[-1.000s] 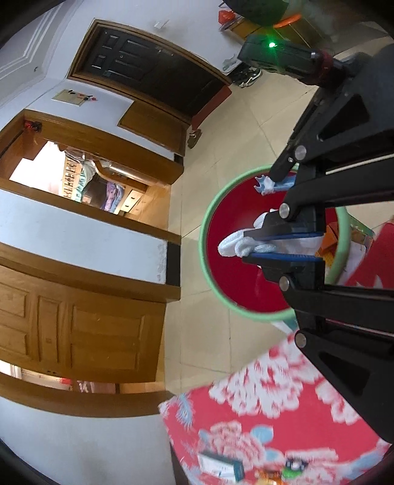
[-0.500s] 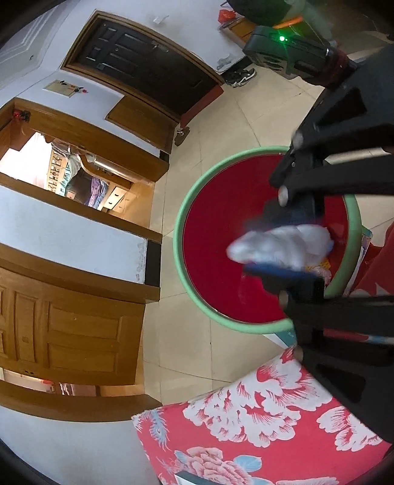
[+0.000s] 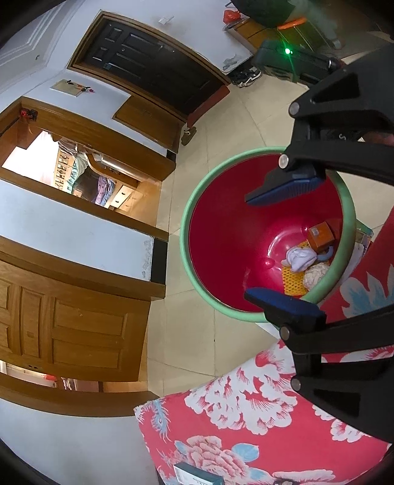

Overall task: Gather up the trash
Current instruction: 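Open the right tool over the bucket to release the blue handle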

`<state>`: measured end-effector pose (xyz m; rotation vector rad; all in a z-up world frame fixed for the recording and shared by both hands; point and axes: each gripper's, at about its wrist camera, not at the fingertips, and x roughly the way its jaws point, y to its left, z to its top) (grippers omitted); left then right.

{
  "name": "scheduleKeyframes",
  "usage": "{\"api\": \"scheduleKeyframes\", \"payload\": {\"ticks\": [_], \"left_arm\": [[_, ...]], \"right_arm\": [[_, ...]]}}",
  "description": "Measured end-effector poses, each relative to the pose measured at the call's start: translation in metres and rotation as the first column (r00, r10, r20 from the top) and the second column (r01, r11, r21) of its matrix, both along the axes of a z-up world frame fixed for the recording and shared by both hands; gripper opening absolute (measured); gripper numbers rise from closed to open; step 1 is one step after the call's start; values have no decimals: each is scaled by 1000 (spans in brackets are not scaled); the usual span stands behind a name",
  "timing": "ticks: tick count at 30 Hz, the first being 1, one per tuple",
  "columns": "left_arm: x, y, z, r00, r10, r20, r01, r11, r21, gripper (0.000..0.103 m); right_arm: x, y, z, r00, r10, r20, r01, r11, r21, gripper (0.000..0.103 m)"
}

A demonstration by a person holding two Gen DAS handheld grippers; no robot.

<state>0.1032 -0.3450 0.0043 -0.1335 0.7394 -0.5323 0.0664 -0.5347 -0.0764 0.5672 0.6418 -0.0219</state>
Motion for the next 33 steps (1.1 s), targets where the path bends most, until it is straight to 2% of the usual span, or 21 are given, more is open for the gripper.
{"api": "scheduleKeyframes", "payload": {"ticks": [12,20,24,33], "left_arm": [[-9,10,5,1000,19,-4,-19,1000,22,58],[-14,26,6,997,78,-7,-78,996,33,58],[-19,39,9,994,110,0,-110,994,16,64],[-24,52,14,993,114,3,-114,993,20,66]], "right_arm": [[-6,14,12,1000,19,13,-19,1000,-22,4],[-7,26,18,999,43,15,-43,999,-19,8],[-9,36,23,997,79,15,-78,996,-47,8],[-15,57,39,993,115,29,-111,988,-107,9]]}}
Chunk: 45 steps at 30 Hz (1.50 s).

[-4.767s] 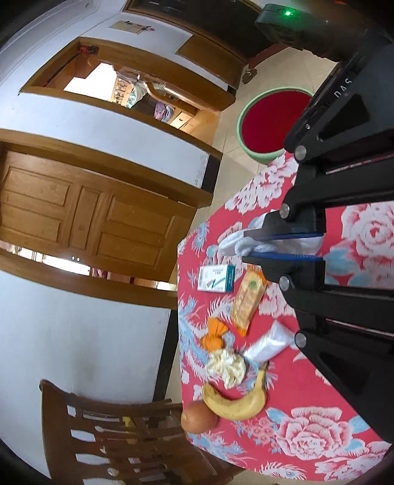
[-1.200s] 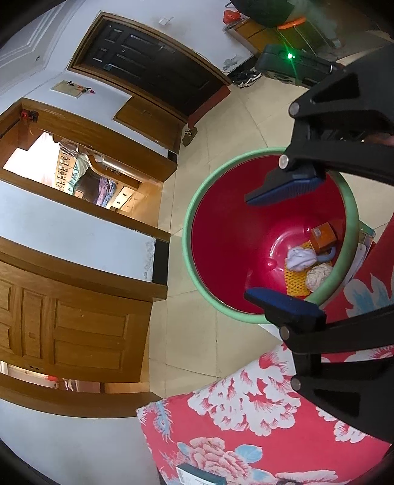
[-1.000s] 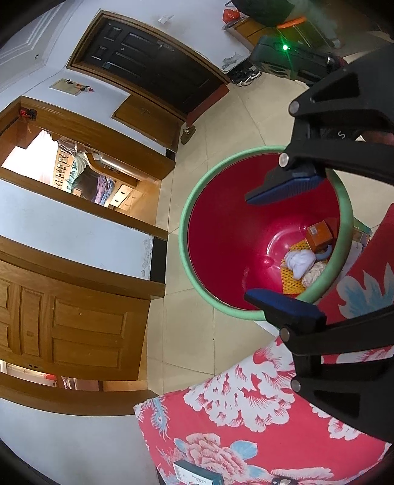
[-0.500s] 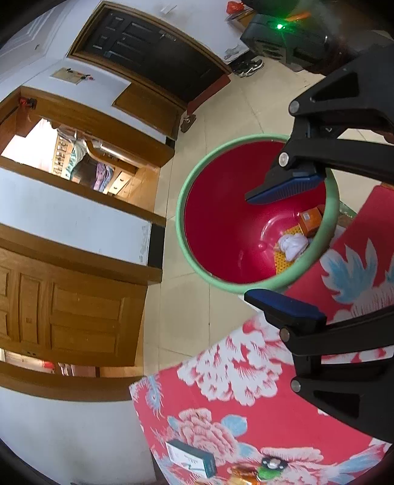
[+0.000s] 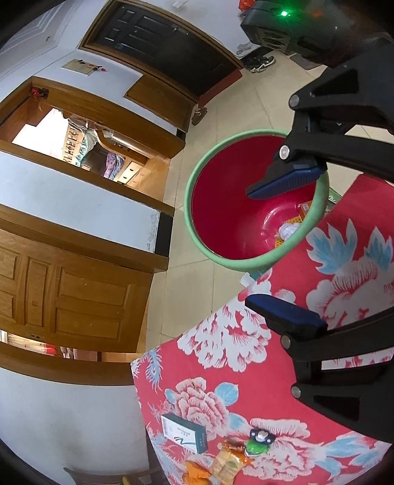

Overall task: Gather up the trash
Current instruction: 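Open the right tool over the bucket to release the blue handle, then move both open tools back over the table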

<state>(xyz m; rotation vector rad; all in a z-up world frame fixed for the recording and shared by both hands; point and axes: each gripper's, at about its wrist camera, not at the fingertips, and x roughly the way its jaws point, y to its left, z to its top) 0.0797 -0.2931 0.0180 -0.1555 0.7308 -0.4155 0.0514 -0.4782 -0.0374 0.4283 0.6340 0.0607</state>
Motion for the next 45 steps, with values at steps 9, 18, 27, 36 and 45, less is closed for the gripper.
{"api": "scheduleKeyframes", "payload": {"ticks": [9,18,27,36,45], "left_arm": [[3,36,4,998,65,-11,-65,998,3,67],[6,86,7,987,158,-12,-158,987,-13,71],[8,149,2,957,289,-32,-288,957,13,72],[1,179,-3,942,333,-43,-332,943,25,72],[5,223,-13,901,428,-68,-422,902,87,73]], "right_arm": [[1,24,10,1000,31,-6,-31,999,-15,19],[5,56,19,998,70,-1,-70,996,-60,45],[11,102,23,988,152,-9,-153,984,-94,56],[18,146,25,978,209,-21,-210,973,-94,56],[29,190,30,962,272,-22,-273,951,-144,58]]}}
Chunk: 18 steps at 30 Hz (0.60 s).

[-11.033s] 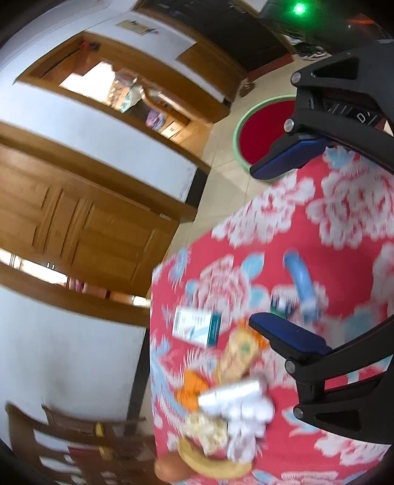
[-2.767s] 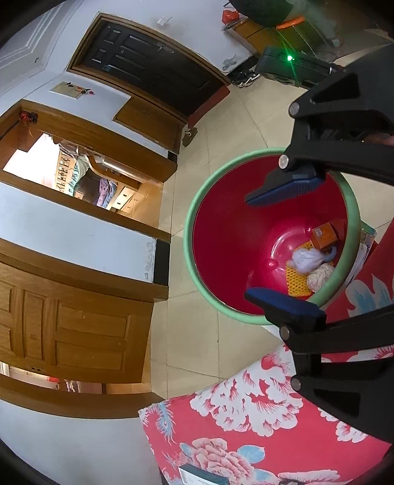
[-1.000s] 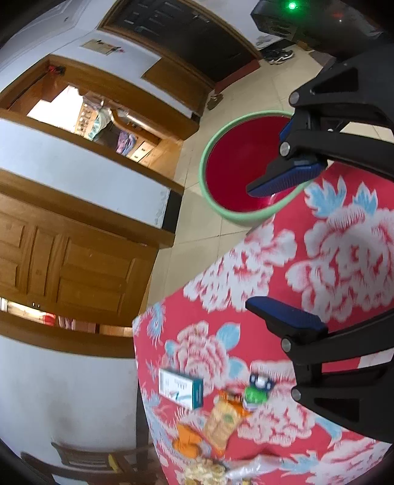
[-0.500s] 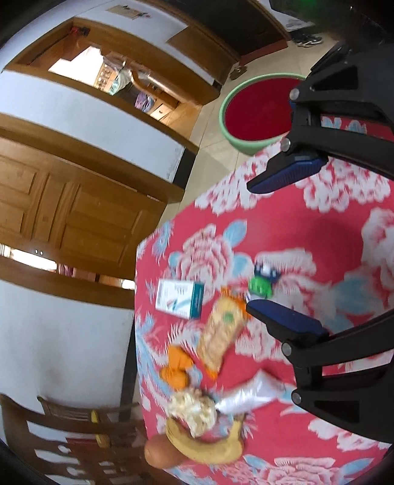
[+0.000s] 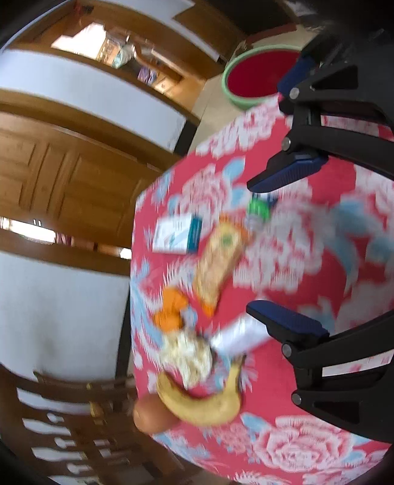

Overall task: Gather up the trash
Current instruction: 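Move both open tools back over the table, then grasp the green toy figure with the right tool while the left approaches the clear plastic bag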

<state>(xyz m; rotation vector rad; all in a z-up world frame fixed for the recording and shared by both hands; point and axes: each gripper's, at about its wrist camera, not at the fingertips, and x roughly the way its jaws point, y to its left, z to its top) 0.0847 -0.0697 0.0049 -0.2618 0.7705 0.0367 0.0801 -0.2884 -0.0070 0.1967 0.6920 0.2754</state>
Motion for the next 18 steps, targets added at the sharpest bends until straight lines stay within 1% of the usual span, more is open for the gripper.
{"api": "scheduleKeyframes", "payload": {"ticks": [4,6,11,15,17,18], "left_arm": [[5,26,-15,998,50,-47,-51,999,-8,73],[6,33,-23,996,65,-66,-66,998,-10,73],[7,39,-33,991,102,-84,-100,995,21,73],[5,46,-38,990,112,-88,-111,994,15,72],[5,51,-42,989,115,-94,-115,993,-1,70],[5,54,-43,989,113,-96,-116,993,-19,62]], "right_arm": [[10,21,1,1000,28,6,-27,999,-19,59],[14,32,1,999,43,8,-43,999,-26,59],[27,66,-1,995,98,1,-98,993,-64,59],[34,88,-5,991,131,2,-130,985,-116,59],[37,94,-10,990,140,-8,-140,981,-132,59],[39,96,-13,989,147,-14,-148,979,-140,59]]}}
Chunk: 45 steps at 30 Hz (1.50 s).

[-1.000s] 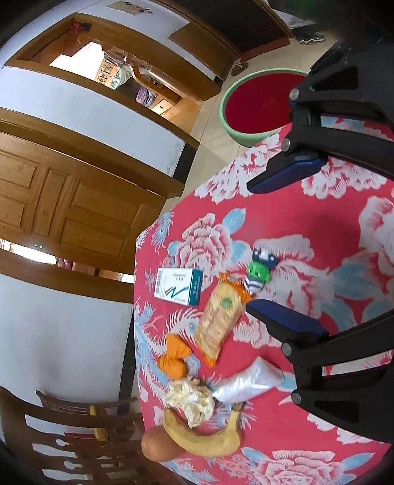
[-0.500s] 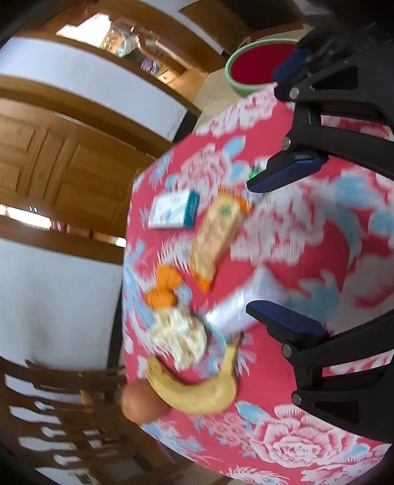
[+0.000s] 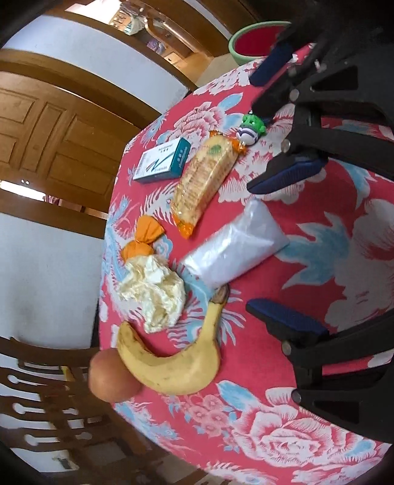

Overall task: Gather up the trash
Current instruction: 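Grasp the green toy figure with the right tool while the left approaches the clear plastic bag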

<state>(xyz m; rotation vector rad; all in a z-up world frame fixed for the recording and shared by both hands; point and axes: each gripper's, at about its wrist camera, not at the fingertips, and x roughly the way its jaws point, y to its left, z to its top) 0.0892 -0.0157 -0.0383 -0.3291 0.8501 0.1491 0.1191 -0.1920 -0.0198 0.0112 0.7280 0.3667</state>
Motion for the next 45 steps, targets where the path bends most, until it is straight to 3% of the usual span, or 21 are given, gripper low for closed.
{"api": "scheduleKeyframes", "payload": {"ticks": [2,3,6,10,20,28,30,34,41,45], "left_arm": [[-2,4,0,1000,8,7,-8,1000,-13,50],[-3,4,0,1000,7,8,-6,1000,-18,39],[-5,5,0,1000,4,25,-3,999,-42,38],[-15,12,10,993,-34,111,51,986,-156,37],[-18,10,14,992,-33,122,52,987,-153,37],[-19,17,12,993,-19,118,40,983,-178,37],[-19,18,10,993,-17,113,37,983,-180,37],[-18,17,9,995,-15,102,33,984,-173,37],[-20,20,10,994,-1,114,21,984,-177,37],[-19,19,10,993,-7,115,27,984,-175,37]], "right_arm": [[4,5,-7,999,15,-35,-16,1000,-27,59],[5,6,-9,999,25,-42,-26,999,-25,59],[4,11,-8,998,60,-34,-61,998,-25,59],[10,19,-15,995,71,-75,-75,996,-56,57],[10,13,-18,994,46,-95,-51,997,-52,57],[16,33,-15,999,33,-27,-38,978,-206,57],[23,34,-18,999,23,-46,-33,974,-225,57],[28,31,-21,996,34,-77,-49,978,-202,48],[30,17,-18,996,4,-87,-16,991,-136,47],[24,18,-13,999,-2,-43,-4,990,-142,47]]}}
